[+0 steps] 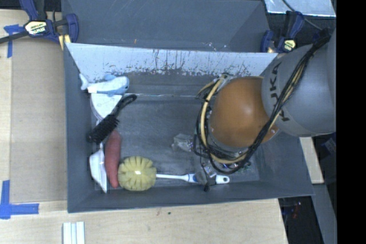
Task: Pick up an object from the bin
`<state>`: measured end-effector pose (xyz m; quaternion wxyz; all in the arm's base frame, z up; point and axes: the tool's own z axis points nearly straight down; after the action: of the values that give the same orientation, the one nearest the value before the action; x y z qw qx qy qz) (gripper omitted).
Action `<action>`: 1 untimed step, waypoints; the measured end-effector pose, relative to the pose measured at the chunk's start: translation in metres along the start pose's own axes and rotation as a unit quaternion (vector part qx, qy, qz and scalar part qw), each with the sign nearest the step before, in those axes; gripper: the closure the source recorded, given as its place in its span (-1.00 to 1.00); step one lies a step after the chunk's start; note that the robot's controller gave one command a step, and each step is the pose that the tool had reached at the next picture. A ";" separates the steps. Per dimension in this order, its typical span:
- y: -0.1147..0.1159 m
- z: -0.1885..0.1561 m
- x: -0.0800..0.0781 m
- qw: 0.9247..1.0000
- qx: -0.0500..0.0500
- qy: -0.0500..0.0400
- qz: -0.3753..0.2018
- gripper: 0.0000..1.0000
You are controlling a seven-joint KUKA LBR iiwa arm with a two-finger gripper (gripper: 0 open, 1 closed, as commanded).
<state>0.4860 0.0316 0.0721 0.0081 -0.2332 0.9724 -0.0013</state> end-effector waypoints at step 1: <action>0.025 0.001 -0.039 1.000 0.003 -0.001 0.029 -1.00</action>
Offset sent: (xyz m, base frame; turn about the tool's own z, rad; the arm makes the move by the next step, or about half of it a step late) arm -0.0018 0.0274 -0.0021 0.0191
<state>0.5095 0.0714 0.0713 0.0098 -0.2045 0.9788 -0.0038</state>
